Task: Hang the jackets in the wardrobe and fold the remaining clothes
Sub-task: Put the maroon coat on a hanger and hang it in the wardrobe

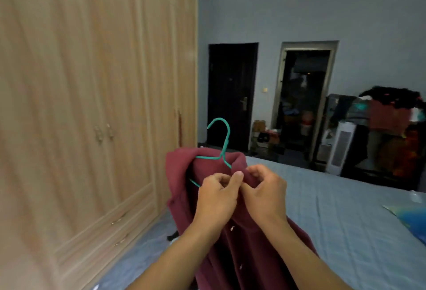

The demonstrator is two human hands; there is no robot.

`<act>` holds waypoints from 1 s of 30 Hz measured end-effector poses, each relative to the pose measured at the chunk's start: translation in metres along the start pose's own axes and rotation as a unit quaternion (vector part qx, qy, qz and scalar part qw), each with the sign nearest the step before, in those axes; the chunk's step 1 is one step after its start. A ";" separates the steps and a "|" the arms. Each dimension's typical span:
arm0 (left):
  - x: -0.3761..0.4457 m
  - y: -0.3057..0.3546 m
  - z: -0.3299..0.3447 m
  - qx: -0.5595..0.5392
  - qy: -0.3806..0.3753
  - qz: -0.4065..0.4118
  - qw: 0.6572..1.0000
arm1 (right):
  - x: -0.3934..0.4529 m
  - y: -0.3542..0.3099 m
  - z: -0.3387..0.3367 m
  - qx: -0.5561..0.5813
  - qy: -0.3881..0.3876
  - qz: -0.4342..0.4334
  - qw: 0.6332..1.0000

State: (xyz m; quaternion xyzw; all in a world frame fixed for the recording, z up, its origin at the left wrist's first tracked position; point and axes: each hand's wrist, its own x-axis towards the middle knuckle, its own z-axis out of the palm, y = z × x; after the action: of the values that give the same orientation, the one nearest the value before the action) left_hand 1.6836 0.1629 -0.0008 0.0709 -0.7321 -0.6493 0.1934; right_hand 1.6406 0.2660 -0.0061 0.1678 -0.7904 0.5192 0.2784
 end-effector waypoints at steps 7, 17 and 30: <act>-0.010 -0.015 -0.142 0.154 0.142 0.005 0.978 | -0.063 -0.085 0.124 0.085 -0.087 0.005 0.993; -0.044 -0.049 -0.389 0.283 0.241 -0.019 0.928 | -0.151 -0.203 0.264 0.300 -0.381 0.041 0.874; -0.135 -0.036 -0.593 0.611 0.185 -0.029 0.769 | -0.151 -0.240 0.440 0.173 -0.415 -0.255 0.856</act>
State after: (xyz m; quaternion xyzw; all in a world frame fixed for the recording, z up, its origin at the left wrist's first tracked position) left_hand 2.0244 -0.3421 -0.0131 0.3141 -0.9220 -0.0445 0.2221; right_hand 1.7761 -0.2372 -0.0589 0.6090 -0.6597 0.4402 0.0139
